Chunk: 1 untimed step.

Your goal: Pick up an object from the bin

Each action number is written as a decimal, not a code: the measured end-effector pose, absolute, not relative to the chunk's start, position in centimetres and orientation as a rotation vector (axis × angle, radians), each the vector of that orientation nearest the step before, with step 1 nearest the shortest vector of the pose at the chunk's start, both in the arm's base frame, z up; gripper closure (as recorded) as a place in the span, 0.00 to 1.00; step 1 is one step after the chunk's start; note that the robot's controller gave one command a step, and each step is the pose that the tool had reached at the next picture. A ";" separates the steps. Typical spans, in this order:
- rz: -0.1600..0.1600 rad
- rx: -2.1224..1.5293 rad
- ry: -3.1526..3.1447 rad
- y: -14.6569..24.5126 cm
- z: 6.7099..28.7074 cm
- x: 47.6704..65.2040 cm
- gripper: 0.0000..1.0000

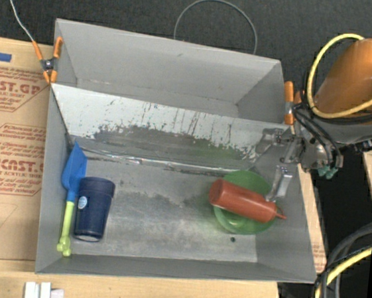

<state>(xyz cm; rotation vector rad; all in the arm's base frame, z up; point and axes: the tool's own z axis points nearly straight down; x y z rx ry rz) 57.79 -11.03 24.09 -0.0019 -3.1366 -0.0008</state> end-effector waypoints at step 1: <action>0.001 0.002 -3.145 -11.0 24.6 57.9 0.00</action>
Offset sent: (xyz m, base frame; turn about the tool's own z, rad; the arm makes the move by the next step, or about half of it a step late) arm -0.0366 -0.0259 -0.0919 -0.1447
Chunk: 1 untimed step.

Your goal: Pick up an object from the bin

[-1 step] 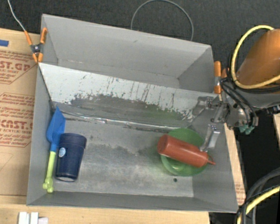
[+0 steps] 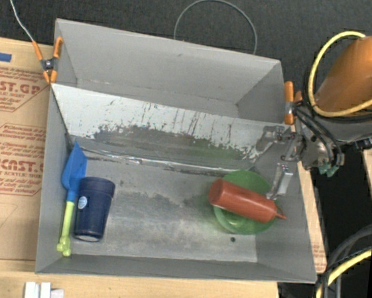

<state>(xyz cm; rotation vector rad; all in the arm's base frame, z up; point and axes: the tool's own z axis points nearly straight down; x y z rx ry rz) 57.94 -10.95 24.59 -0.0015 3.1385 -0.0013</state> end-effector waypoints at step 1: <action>-0.001 -0.202 3.135 -13.2 16.1 54.7 0.00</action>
Offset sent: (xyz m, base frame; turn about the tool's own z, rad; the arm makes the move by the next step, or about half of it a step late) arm -0.0305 0.0019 -0.1235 -0.4413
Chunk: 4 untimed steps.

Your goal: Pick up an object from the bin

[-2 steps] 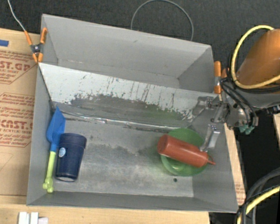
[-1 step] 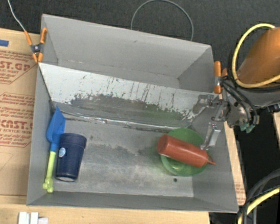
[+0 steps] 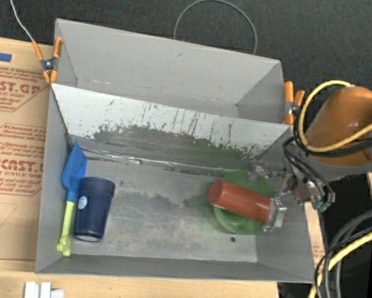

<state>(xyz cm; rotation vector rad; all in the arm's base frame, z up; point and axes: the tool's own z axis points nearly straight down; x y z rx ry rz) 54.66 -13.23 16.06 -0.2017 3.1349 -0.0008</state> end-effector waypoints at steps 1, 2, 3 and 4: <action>-0.002 -0.690 3.061 -10.8 12.3 54.9 0.00; -0.013 -1.175 2.904 -11.4 8.8 56.4 0.00; -0.001 -1.392 2.811 -10.1 7.0 55.1 1.00; -0.001 -1.392 2.811 -10.1 7.0 55.1 1.00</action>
Offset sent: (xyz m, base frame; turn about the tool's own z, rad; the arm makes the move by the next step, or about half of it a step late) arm 0.0146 0.0177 -0.0850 -0.6467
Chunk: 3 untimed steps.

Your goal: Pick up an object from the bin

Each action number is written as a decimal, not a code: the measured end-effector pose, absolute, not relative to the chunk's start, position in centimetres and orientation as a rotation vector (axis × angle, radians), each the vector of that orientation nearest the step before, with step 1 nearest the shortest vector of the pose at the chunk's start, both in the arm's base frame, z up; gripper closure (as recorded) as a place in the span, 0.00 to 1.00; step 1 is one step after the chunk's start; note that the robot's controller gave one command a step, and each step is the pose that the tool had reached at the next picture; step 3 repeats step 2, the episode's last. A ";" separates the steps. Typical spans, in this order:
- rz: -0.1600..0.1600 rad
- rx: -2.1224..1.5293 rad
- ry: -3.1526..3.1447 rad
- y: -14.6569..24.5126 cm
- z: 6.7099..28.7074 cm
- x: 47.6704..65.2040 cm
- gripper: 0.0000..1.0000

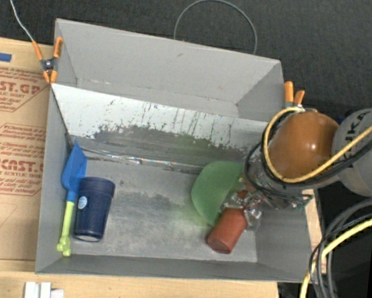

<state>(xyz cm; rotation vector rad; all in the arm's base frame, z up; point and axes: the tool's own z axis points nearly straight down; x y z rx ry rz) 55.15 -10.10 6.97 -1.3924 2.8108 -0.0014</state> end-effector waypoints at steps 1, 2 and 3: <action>0.002 -1.406 2.803 -9.1 17.3 53.8 1.00; -0.003 -1.382 2.810 -9.7 20.8 55.4 1.00; -0.003 -1.382 2.810 -9.7 20.8 55.4 1.00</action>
Offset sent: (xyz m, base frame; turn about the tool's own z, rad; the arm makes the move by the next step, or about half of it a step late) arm 0.0013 0.0025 0.1377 0.0039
